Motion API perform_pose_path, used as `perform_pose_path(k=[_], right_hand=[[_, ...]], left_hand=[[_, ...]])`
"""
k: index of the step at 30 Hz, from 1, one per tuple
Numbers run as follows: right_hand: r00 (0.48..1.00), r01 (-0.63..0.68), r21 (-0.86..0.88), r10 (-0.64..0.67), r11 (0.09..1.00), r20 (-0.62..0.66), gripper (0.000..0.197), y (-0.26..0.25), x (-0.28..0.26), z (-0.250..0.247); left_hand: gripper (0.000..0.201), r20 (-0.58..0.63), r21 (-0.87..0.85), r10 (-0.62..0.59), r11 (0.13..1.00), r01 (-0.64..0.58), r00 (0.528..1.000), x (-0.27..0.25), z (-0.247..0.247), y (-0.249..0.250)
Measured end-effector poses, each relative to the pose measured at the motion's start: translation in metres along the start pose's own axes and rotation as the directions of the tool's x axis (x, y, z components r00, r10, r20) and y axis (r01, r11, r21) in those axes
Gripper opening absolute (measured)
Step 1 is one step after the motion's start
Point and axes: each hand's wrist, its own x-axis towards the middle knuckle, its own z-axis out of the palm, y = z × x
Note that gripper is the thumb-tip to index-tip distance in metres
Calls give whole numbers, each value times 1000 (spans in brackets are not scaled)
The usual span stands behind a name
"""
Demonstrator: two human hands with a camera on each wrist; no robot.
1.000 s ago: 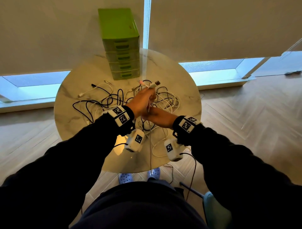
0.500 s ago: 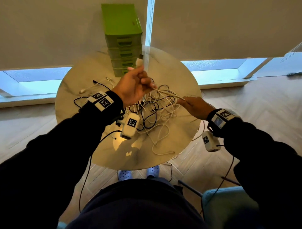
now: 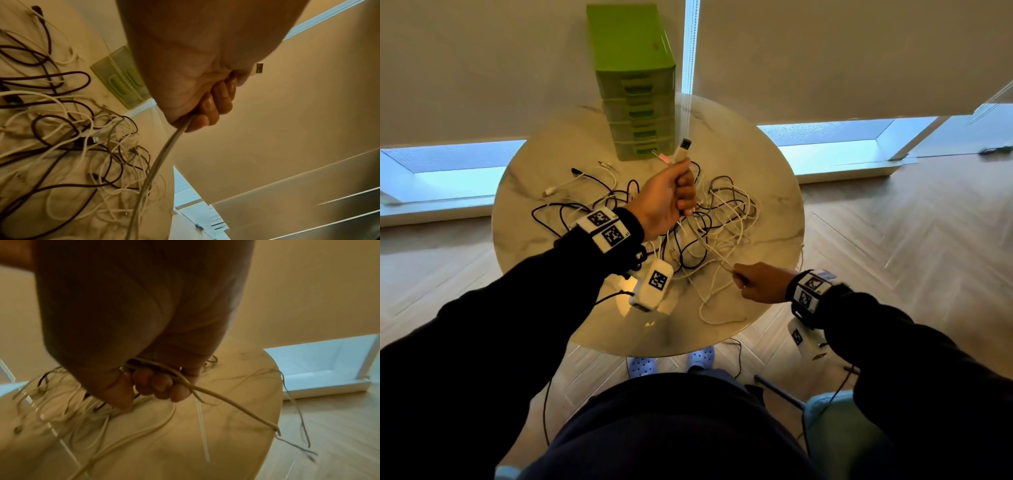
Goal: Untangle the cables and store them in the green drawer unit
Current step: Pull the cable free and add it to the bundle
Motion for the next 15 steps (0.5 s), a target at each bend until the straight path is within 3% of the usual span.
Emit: perform_pose_path(k=[4,7,10,12,13,15], right_hand=[[997,4,166,8,986,-73,16,8,-5,-28],[972,66,338,16,939,-234,36,5,0,-50],[872,156,189,-46,970,-487,45,-2,18,-61],[824,136,96,-59,986,-563,41,-11,30,-67],[815,113,46,-66,993,-575,38,-18,32,-67],[858,75,-92,-111,993,-501,33,-27,38,-59]], left_hand=[[44,-50,-35,48,998,-50,998,0,-14,6],[43,-125,-119,161,977,-176,979,2,-24,26],[44,-241,-315,278,884,-346,930,4,-34,50],[42,-297,-474,312,772,-423,902,7,-41,61],[41,-314,-530,313,726,-439,896,7,-44,63],[40,-311,-561,293,711,-423,904,10,-49,62]])
